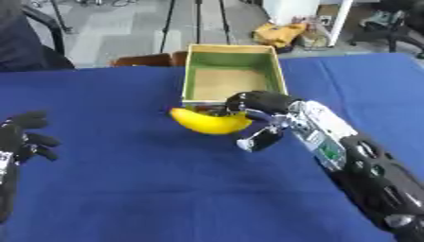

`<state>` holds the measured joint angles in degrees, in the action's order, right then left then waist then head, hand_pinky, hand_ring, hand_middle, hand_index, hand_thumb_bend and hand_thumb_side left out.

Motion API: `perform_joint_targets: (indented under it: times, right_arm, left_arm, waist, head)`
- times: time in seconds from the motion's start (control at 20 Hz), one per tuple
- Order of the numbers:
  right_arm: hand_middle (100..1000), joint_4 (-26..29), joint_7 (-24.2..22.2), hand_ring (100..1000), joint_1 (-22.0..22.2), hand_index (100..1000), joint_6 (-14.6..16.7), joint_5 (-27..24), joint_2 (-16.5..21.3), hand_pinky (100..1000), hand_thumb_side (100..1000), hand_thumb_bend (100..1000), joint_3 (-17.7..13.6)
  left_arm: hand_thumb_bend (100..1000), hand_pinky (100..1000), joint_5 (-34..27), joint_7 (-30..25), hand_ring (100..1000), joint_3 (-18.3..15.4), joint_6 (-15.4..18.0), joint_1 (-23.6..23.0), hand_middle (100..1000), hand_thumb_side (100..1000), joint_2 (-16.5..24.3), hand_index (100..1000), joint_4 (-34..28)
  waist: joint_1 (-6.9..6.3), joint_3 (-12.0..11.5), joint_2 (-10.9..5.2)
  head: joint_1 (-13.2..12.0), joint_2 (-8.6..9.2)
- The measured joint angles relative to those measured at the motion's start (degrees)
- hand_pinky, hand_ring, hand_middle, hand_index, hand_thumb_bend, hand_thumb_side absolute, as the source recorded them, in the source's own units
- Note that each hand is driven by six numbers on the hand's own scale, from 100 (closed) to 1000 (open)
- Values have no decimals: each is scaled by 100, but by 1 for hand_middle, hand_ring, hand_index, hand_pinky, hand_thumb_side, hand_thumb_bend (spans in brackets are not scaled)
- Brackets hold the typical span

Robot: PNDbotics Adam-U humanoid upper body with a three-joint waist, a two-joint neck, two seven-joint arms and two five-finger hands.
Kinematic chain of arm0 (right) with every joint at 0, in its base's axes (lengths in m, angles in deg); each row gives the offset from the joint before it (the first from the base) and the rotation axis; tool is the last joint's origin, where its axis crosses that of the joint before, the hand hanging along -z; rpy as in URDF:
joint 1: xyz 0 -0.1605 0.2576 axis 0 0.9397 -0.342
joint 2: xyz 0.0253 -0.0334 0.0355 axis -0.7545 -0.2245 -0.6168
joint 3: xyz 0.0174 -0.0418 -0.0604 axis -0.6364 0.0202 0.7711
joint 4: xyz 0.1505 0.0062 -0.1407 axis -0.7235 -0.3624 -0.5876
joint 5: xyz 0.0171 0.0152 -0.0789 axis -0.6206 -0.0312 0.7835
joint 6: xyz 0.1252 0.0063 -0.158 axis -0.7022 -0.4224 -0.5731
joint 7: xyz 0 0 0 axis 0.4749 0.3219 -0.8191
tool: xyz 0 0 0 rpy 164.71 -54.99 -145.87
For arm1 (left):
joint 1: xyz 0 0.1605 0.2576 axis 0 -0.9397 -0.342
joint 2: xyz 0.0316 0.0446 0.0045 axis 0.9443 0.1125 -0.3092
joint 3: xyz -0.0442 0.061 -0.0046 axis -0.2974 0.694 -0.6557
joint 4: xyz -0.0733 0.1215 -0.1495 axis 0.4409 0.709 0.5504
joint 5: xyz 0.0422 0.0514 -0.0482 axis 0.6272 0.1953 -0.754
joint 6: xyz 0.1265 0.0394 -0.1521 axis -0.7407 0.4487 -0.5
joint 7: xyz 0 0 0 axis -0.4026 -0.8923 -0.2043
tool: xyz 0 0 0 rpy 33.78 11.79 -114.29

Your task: Pick up objects on the table and place them in the box.

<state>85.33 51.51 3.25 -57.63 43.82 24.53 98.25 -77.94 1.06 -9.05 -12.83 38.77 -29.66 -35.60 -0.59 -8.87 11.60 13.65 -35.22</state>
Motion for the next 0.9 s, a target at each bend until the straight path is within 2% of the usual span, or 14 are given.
perform_joint_targets:
  times: [0.25,0.55,0.9]
  right_arm:
    - [759,48,149,902,0,458,-79,-46,351,659,234,100,-99]
    - [760,32,315,898,0,459,-149,-61,702,665,235,100,-205]
    - [760,-147,490,894,-11,458,-246,-72,1010,673,238,100,-379]
  left_arm:
    - [647,447,0,1,540,0,0,0,765,816,0,672,0]
    - [648,447,0,-3,539,1,-4,5,765,815,0,671,0]
    - [650,447,0,-38,538,8,-34,82,765,815,1,671,-8]
  waist:
    - [0,-47,0]
    - [0,-214,35]
    - [44,-532,124]
  head:
    - [1,2]
    - [35,59]
    - [169,168]
